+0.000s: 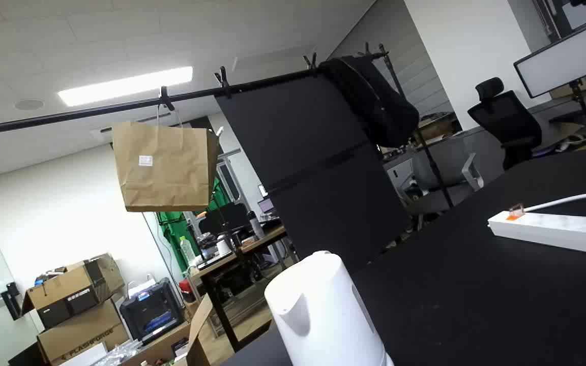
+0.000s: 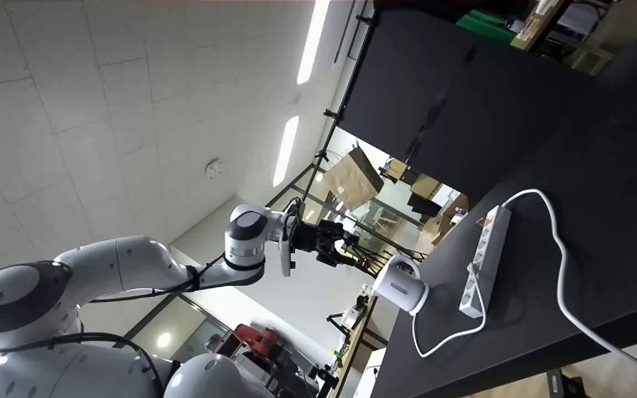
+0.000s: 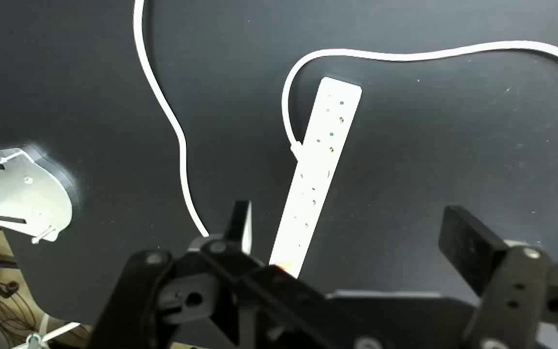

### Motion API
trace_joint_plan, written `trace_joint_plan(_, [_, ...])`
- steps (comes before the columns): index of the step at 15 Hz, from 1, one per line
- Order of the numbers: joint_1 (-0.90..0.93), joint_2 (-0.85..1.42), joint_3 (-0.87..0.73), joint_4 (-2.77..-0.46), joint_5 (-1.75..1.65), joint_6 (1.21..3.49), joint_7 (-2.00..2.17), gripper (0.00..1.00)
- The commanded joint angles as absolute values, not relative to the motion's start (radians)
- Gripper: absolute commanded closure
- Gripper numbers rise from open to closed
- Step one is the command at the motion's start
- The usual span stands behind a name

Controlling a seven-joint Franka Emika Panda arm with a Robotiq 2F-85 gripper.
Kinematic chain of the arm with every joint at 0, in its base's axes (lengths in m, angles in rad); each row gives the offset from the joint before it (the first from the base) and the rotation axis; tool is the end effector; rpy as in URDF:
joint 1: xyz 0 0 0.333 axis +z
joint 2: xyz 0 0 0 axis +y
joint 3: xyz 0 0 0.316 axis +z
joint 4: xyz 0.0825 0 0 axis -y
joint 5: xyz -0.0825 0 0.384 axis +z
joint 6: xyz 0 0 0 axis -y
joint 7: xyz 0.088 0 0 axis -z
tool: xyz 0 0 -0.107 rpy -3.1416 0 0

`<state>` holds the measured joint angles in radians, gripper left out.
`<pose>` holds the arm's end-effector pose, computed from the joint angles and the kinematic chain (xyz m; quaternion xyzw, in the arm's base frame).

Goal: Turn on the kettle

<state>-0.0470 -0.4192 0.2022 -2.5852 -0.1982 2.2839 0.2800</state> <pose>0.4076 0.0583 0.4097 0.9915 -0.0076 0.0759 0.1054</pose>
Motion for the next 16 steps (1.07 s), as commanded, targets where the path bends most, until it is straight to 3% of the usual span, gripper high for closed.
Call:
trace_joint_plan(1, [-0.029,-0.418,0.185,-2.583,-0.207,2.28,0.286,0.0])
trace_joint_plan(16, [-0.053,-0.395,0.185,-2.566,-0.238,2.331,0.317,0.0])
